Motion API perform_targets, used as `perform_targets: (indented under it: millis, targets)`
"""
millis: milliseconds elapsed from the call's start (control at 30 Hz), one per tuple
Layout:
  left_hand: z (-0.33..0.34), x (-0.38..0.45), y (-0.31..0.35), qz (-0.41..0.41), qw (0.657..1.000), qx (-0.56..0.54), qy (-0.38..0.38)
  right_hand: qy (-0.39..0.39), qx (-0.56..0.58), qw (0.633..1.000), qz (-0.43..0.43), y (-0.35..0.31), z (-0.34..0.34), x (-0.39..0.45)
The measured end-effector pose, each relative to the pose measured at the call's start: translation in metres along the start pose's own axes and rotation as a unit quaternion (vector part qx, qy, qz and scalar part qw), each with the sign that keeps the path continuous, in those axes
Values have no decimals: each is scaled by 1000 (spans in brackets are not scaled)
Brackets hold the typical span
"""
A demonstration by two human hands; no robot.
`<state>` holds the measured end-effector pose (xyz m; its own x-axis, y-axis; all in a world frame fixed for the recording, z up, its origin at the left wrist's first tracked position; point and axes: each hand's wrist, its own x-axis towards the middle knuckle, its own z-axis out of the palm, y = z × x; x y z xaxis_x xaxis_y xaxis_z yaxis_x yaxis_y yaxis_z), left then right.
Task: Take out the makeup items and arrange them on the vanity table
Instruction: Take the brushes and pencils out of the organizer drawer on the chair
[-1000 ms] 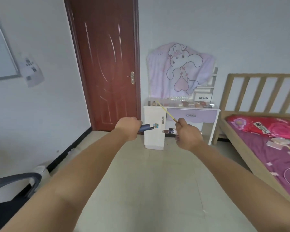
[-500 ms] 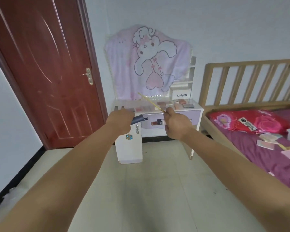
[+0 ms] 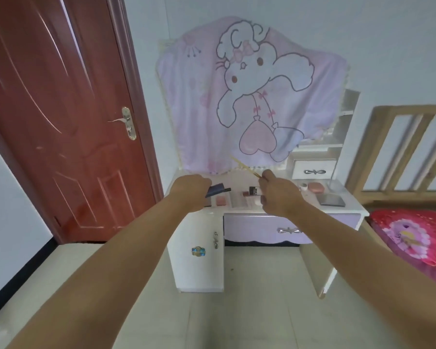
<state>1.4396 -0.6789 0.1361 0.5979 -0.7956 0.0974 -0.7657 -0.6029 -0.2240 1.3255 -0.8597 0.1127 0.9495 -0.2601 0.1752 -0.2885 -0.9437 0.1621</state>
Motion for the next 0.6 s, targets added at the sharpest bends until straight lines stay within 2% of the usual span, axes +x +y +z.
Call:
perform_targets:
  millis: [300,600]
  targets:
    - [76,218,-94,-1,999,-27,-20,-64,24,997,44,50,81,217]
    - [187,351,-102,-52,981,-141,-125,-178,61,981,49,86,192,338]
